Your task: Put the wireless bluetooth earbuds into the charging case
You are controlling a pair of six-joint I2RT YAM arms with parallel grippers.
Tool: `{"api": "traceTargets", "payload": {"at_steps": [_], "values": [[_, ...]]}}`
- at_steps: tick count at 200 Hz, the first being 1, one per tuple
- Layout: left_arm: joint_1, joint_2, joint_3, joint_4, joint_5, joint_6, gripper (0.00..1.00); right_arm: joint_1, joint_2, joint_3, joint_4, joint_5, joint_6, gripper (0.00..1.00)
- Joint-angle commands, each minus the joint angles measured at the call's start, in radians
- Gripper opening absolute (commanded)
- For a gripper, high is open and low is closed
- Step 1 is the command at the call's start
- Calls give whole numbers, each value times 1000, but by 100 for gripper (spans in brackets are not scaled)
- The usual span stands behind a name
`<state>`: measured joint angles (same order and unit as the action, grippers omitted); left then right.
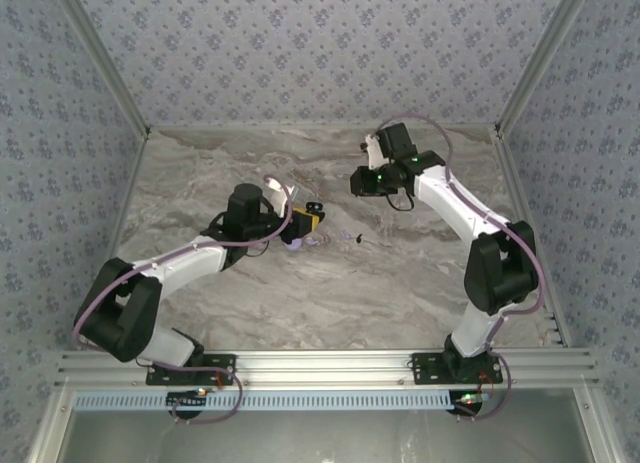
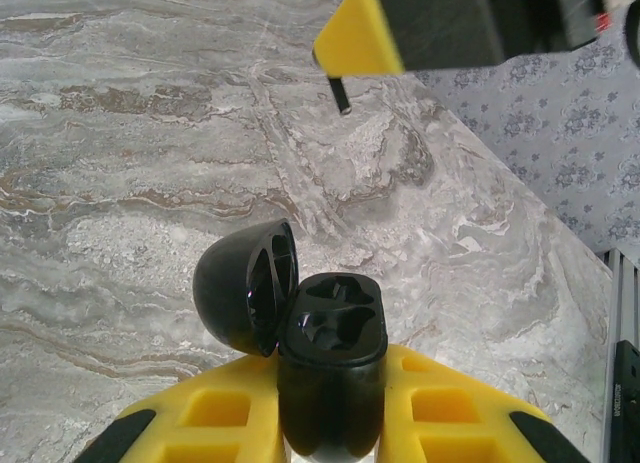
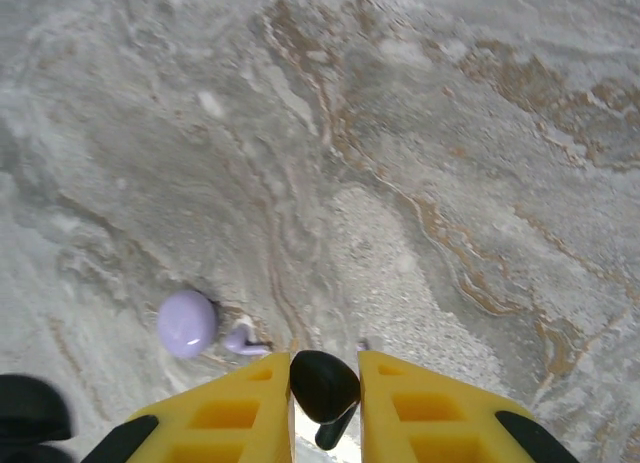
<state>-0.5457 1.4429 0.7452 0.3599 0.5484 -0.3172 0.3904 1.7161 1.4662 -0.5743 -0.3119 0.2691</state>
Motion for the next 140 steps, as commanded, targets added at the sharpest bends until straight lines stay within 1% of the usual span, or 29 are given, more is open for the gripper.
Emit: {"api": "traceTargets", "payload": {"at_steps": [1,30,57,92,140], "values": [[-4,20,33,53,0,-19,21,-1,-52,-14,34,-58,6,22],[-5,28,34,70,0,-29,21,10,-87,-20,54,-91,9,22],[-5,28,21,119,7,-34,21,31,-116,-20,67,-105,13,23],[-6,34,14,174,17,-43,20,62,-153,-17,85,-107,20,23],[-7,36,-3,296,25,-75,20,99,-181,-11,103,-90,39,23]]}}
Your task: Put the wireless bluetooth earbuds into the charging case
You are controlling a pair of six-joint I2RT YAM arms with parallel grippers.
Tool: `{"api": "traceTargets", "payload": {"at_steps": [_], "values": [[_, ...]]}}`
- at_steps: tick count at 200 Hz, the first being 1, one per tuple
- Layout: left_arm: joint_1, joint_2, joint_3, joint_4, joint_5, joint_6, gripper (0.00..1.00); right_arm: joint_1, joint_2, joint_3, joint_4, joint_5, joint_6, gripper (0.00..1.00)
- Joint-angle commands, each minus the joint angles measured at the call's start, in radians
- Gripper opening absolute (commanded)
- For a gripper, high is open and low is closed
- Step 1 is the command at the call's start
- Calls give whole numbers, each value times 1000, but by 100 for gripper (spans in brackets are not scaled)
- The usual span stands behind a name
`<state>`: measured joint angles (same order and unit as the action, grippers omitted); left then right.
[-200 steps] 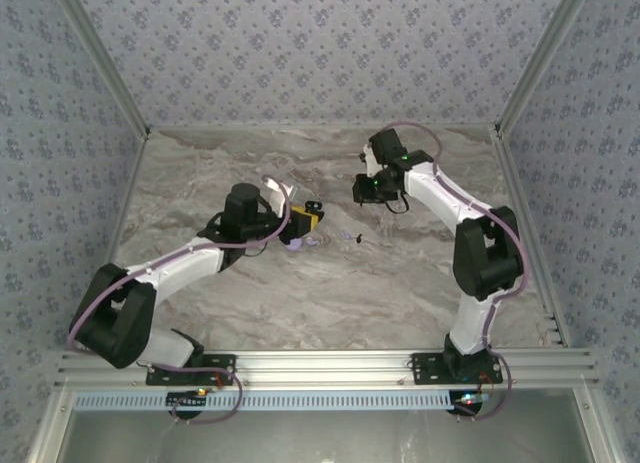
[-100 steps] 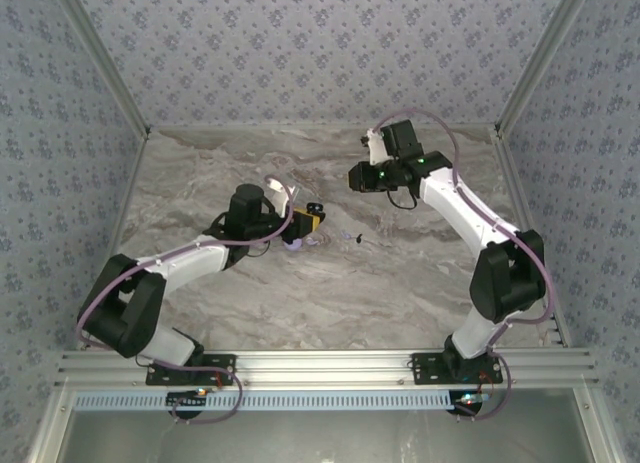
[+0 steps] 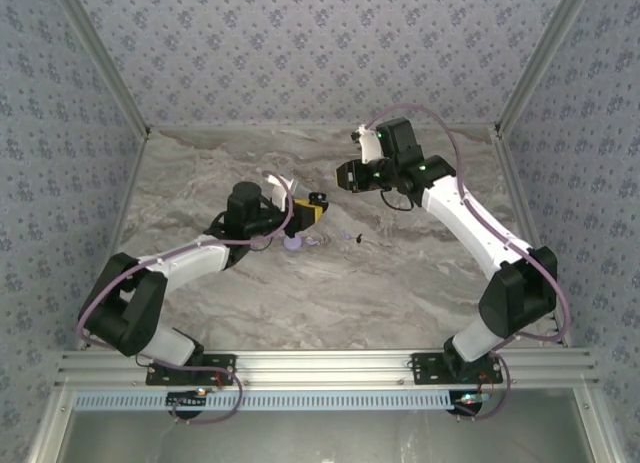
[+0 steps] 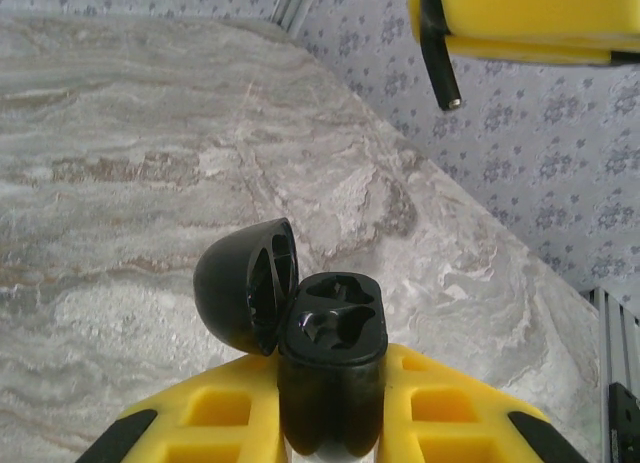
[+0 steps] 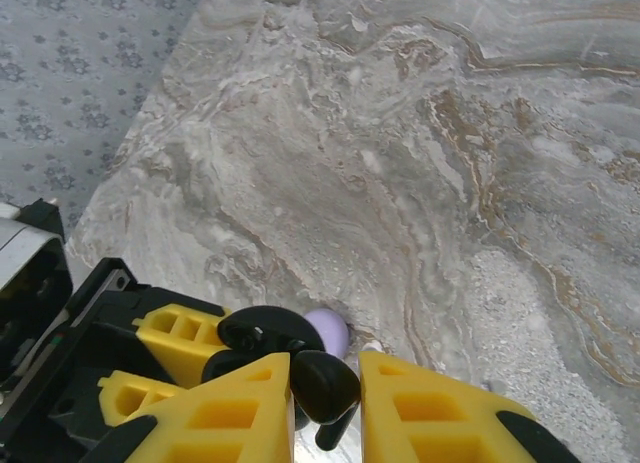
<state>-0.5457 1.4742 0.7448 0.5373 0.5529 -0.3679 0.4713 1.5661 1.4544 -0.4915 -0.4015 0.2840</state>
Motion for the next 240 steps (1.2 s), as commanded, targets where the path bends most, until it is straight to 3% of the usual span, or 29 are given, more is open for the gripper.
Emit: {"api": "traceTargets", "payload": {"at_steps": [1,85,240], "values": [[-7,4,-2,119,20,-24,20,19,-31,1,20,2,24,23],[-26,14,36,173,19,-45,20,82,-43,26,47,70,32,23],[-31,-4,55,197,12,-83,20,104,-33,24,40,68,22,23]]}}
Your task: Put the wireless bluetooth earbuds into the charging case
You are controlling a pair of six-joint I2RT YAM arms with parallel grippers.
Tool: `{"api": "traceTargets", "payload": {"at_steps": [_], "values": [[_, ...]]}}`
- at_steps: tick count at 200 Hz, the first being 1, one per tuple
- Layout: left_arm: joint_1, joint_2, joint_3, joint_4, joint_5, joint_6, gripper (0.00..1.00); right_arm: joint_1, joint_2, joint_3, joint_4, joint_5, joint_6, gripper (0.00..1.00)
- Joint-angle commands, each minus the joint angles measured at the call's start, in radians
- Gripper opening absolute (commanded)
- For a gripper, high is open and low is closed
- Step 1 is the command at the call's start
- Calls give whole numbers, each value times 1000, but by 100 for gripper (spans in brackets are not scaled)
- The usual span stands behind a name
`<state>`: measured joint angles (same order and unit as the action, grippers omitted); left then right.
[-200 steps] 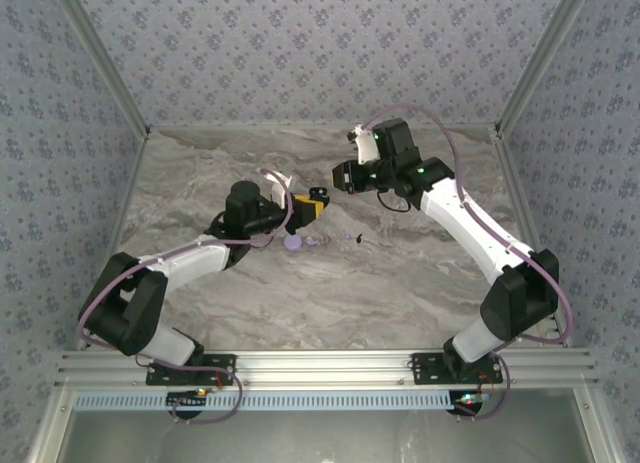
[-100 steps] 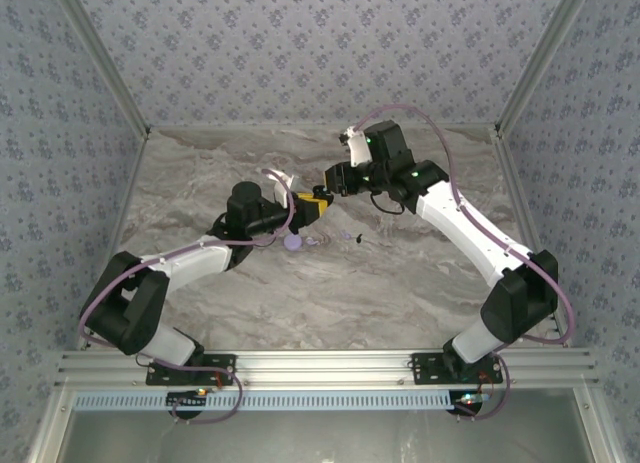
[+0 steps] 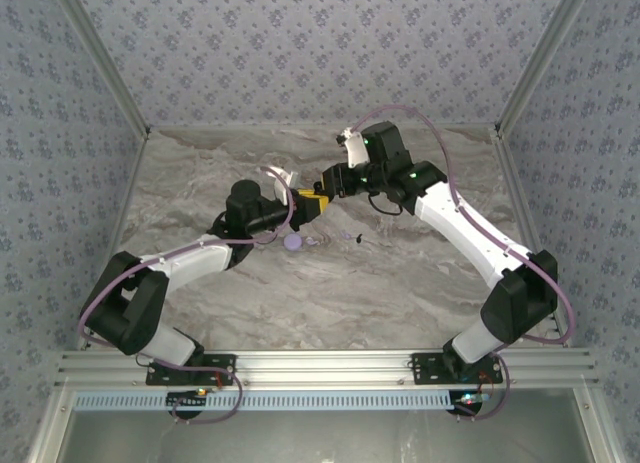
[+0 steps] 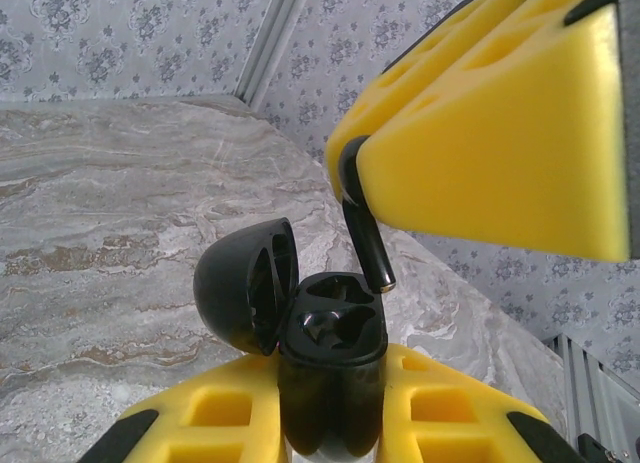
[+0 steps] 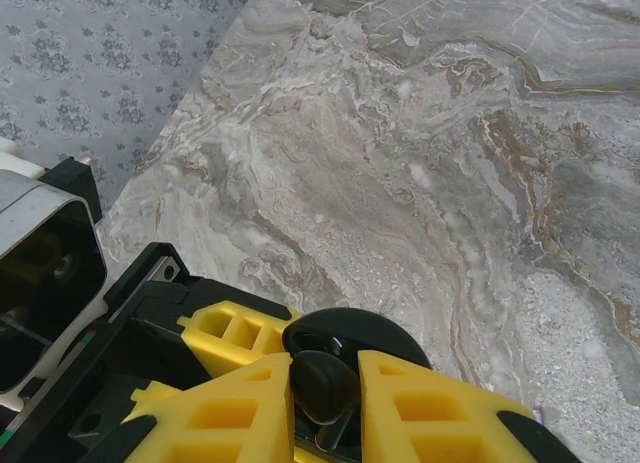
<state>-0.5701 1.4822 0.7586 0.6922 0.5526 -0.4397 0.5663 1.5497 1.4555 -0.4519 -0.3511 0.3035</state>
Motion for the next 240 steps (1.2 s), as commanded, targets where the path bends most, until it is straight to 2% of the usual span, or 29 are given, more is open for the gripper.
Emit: {"api": "traceTargets", "payload": {"at_steps": [1,240], "values": [[-6,-12,42,43,12,-11,20,9,-17,23,0,18,2,23],[-6,-32,31,62,-10,-24,19,38,11,16,-63,85,-37,23]]}}
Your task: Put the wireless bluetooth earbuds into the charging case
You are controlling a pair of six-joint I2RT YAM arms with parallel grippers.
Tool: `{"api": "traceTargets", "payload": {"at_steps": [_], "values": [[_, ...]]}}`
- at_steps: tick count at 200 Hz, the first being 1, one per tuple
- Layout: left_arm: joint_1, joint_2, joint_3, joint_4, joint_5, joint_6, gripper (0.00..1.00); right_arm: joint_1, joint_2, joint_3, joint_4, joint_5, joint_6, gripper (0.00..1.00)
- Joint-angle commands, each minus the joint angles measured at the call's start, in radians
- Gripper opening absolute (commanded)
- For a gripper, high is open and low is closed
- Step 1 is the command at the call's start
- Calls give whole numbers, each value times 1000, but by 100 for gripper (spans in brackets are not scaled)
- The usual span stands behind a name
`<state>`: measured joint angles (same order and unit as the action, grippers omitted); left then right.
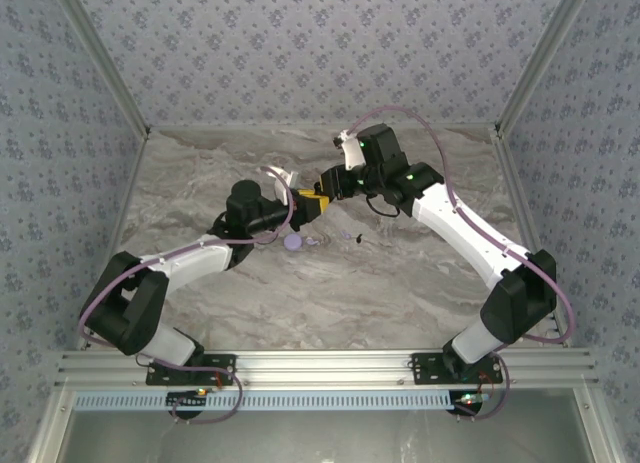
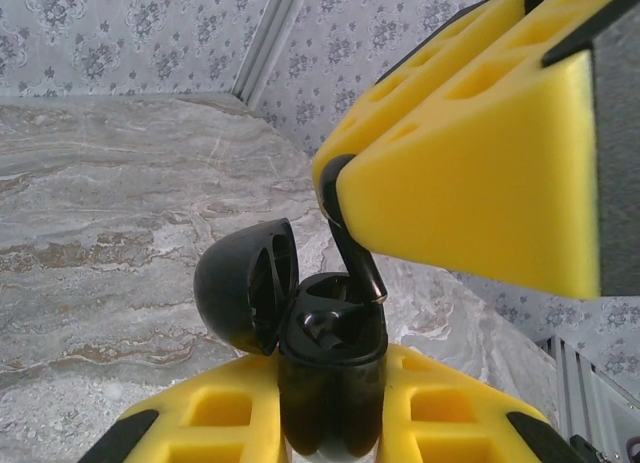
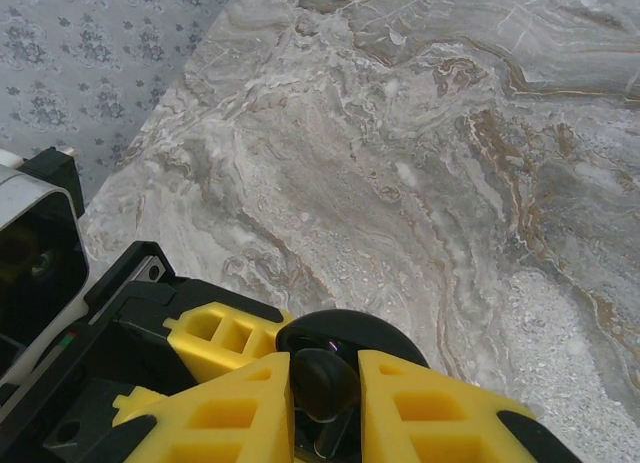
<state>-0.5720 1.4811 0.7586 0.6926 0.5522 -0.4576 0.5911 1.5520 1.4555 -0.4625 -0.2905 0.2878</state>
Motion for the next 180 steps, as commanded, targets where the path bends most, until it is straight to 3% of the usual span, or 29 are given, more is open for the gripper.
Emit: {"api": "traceTargets", "payload": {"at_steps": [1,100,180], "values": [[-5,-31,31,62,-9,-6,20,13,9,16,-53,26,-21,23],[-5,-35,28,58,-24,-9,20,18,-5,13,-48,12,-15,23],[-5,-37,30,48,-40,-4,19,18,-24,8,-61,-4,-16,31]]}}
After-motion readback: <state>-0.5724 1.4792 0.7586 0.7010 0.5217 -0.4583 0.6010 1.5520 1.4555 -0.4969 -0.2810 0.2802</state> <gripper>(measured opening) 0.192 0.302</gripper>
